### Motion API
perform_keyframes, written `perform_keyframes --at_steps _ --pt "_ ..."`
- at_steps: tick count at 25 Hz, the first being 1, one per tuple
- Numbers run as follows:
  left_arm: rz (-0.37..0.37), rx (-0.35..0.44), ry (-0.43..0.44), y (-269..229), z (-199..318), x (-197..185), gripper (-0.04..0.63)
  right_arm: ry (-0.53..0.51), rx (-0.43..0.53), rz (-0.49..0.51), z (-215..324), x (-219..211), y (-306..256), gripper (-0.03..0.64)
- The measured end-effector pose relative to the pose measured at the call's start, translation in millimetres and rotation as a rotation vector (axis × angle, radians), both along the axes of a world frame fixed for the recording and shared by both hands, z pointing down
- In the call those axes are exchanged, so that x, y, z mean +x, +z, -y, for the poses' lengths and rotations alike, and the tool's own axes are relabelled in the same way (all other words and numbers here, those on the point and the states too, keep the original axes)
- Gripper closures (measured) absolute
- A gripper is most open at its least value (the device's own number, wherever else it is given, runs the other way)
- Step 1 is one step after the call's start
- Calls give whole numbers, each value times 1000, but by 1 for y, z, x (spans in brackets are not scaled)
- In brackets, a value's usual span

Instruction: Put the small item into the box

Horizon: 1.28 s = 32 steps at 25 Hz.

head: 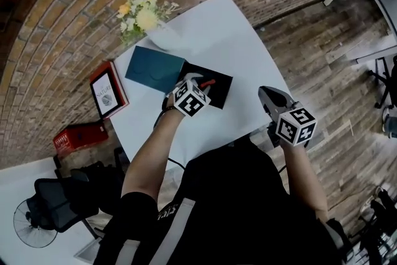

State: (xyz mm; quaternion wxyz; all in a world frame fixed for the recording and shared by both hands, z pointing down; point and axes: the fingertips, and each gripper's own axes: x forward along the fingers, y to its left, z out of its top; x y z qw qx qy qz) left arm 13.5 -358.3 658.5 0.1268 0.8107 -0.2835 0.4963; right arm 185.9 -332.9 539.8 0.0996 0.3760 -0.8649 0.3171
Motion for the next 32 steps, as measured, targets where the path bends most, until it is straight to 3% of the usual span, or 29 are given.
perform_keyframes --at_steps 11,17,26,32 --pt "-154 132 -305 -75 -8 -23 515 -161 48 63 25 -33 -17 615" --pt "-303 215 -456 -120 -18 -33 522 -213 76 51 31 -42 -26 615" --pt "-490 295 -513 -160 -42 -73 573 -212 149 -18 11 -83 -51 615" --pt "-575 364 -493 -192 -62 -116 588 -157 247 -21 -3 -117 -96 615"
